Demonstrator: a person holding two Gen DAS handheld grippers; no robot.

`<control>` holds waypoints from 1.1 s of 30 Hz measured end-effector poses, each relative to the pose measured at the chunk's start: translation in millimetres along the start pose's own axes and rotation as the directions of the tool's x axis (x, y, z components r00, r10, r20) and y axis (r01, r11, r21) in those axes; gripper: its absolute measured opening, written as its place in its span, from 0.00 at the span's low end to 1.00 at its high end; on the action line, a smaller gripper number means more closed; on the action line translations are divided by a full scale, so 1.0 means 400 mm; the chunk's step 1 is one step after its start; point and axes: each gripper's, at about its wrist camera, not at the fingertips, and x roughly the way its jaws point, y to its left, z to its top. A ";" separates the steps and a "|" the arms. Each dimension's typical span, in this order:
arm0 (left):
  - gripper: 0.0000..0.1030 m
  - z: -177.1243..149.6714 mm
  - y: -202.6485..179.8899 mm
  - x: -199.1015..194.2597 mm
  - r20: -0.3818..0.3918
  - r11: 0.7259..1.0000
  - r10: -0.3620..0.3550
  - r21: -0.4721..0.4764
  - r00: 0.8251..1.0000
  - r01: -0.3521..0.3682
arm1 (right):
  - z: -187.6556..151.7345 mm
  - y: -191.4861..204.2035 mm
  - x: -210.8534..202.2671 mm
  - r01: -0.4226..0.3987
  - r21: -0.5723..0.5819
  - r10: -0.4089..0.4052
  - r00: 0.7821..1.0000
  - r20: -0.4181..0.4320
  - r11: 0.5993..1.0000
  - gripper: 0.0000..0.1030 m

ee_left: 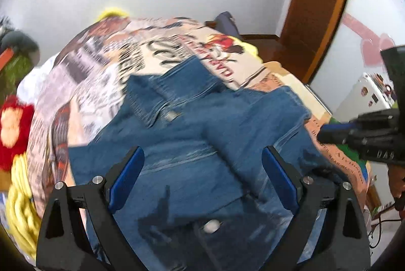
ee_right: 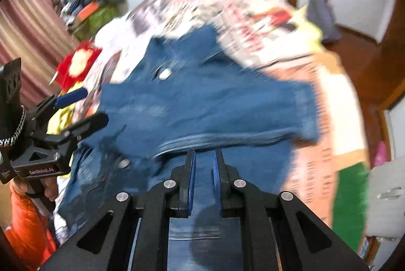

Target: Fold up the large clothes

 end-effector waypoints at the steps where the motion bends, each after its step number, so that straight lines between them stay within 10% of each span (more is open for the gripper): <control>1: 0.92 0.016 -0.024 0.010 0.001 1.000 -0.009 0.019 1.000 0.009 | 0.003 -0.027 -0.019 0.021 0.013 -0.022 0.999 0.027 1.000 0.09; 10: 0.91 0.086 -0.223 0.170 -0.078 0.981 -0.064 0.179 0.995 0.078 | -0.031 -0.230 -0.062 0.140 0.129 -0.151 0.986 0.075 0.982 0.09; 18: 0.65 0.030 -0.315 0.347 -0.276 0.948 -0.067 0.281 0.959 0.147 | -0.078 -0.279 0.030 0.127 0.161 -0.129 0.992 0.001 0.979 0.09; 26: 0.13 0.050 -0.270 0.327 -0.159 0.962 0.031 0.273 0.987 0.014 | -0.077 -0.258 0.112 0.081 0.166 -0.074 0.996 -0.044 0.983 0.09; 33: 0.09 0.126 -0.125 0.207 -0.010 0.988 0.069 0.139 0.998 -0.067 | -0.092 -0.218 0.180 0.123 0.105 -0.115 0.990 -0.082 0.987 0.09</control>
